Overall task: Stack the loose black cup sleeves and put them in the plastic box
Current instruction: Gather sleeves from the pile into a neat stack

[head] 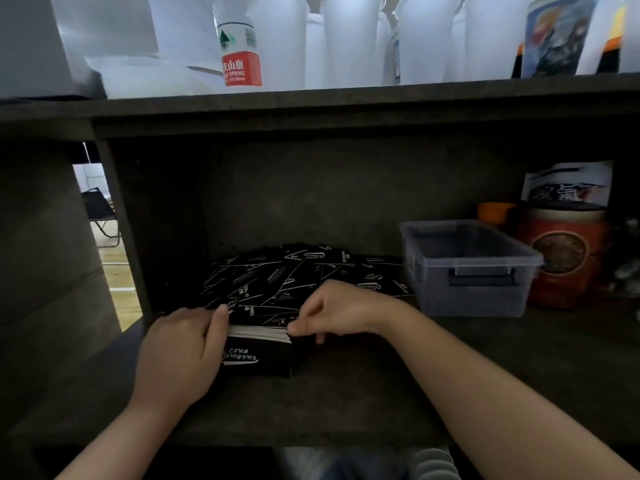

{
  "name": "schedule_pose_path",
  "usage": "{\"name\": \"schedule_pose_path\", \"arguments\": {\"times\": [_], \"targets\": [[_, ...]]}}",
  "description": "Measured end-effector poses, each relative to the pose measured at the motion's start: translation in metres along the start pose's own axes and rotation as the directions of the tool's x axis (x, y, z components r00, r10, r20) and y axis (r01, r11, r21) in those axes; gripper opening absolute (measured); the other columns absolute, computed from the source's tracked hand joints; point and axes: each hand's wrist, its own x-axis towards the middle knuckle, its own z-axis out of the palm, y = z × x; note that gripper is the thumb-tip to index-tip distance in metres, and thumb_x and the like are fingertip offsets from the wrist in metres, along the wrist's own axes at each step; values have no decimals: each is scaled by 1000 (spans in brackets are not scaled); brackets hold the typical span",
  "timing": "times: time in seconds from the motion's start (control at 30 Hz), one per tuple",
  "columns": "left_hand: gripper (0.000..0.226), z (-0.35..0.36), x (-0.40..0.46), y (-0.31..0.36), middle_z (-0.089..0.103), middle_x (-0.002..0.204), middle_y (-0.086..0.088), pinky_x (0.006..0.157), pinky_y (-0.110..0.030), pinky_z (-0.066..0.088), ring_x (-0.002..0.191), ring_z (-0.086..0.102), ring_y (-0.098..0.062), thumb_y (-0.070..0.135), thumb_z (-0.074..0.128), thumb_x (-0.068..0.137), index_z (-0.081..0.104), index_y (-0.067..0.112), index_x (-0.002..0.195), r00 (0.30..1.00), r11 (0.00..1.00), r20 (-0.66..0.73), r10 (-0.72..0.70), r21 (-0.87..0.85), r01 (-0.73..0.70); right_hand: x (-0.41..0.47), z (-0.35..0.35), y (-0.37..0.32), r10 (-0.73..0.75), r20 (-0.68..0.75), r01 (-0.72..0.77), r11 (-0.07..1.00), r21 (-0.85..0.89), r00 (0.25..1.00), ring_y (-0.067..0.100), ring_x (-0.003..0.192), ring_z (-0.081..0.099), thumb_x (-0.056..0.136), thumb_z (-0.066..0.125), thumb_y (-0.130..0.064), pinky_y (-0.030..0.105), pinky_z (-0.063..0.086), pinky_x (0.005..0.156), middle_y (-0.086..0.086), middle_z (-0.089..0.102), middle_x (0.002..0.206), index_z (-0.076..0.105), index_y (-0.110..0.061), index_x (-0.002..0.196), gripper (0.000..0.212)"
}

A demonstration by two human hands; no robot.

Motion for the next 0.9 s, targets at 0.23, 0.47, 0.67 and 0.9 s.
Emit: {"name": "schedule_pose_path", "arguments": {"times": [0.23,0.47,0.67,0.9], "targets": [[44,3,0,2,38,45,14,51,-17,23,45,40,-1,37,32,96,31,35,52,998,999,-33,45,2,-45,13,-44,61,174,-448,-350,871,-346,877,22,124,52,89,66,-13,32,44,100,7,51,139,43,-21,143,60],[43,3,0,0,38,47,15,52,-18,23,48,39,1,38,31,96,30,37,53,998,999,-31,48,1,-48,32,-40,84,328,-412,-523,617,-588,850,29,117,55,90,52,-1,40,48,96,12,53,132,49,-10,135,46],[45,6,0,-4,41,46,14,50,-23,30,48,43,0,40,29,96,38,34,52,998,999,-25,50,2,-50,20,-46,65,-75,-770,-430,793,-431,633,32,91,65,98,51,-18,36,50,69,13,69,101,63,-12,111,18],[49,7,-1,-6,46,49,12,54,-32,44,51,48,-4,42,28,96,49,27,55,1000,1000,9,29,-3,-29,29,-19,60,-99,-472,11,982,-186,876,16,101,63,95,56,-11,25,50,89,-1,66,113,63,-18,122,30]]}}
